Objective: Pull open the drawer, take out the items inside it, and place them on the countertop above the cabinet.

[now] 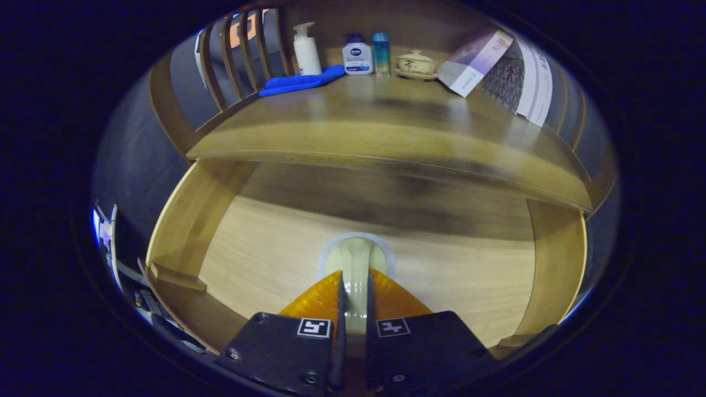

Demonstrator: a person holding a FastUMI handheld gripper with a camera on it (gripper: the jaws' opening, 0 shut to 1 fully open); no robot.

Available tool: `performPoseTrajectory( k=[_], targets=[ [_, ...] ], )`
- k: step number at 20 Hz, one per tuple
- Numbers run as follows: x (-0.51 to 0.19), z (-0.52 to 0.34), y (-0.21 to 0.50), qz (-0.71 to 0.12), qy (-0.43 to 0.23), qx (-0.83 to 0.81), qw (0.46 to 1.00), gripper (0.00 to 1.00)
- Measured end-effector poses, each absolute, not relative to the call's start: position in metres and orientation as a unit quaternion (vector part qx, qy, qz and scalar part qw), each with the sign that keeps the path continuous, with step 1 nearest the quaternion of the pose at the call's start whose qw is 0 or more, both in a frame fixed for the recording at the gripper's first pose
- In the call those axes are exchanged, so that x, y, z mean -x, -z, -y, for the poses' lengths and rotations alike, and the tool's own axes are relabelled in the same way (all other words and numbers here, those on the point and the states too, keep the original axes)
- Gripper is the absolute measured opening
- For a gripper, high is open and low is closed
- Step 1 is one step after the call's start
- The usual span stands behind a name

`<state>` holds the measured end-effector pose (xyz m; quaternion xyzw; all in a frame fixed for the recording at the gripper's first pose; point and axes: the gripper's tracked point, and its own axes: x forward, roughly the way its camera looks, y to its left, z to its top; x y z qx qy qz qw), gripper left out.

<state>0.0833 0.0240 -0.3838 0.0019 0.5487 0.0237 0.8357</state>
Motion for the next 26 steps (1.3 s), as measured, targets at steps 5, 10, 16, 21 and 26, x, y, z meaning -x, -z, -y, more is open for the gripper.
performPoseTrajectory(
  k=[5,10,16,21,26],
  targets=[
    [-0.093,-0.013,0.345,-0.520,-0.017,0.004,0.854,0.17],
    [-0.096,-0.016,0.308,-0.501,-0.021,-0.015,0.865,0.16],
    [-0.113,-0.018,0.261,-0.474,-0.027,-0.014,0.880,0.16],
    [-0.149,-0.002,0.235,-0.463,-0.005,0.000,0.886,0.17],
    [-0.190,0.017,0.230,-0.468,0.025,-0.009,0.883,0.16]
  ],
)
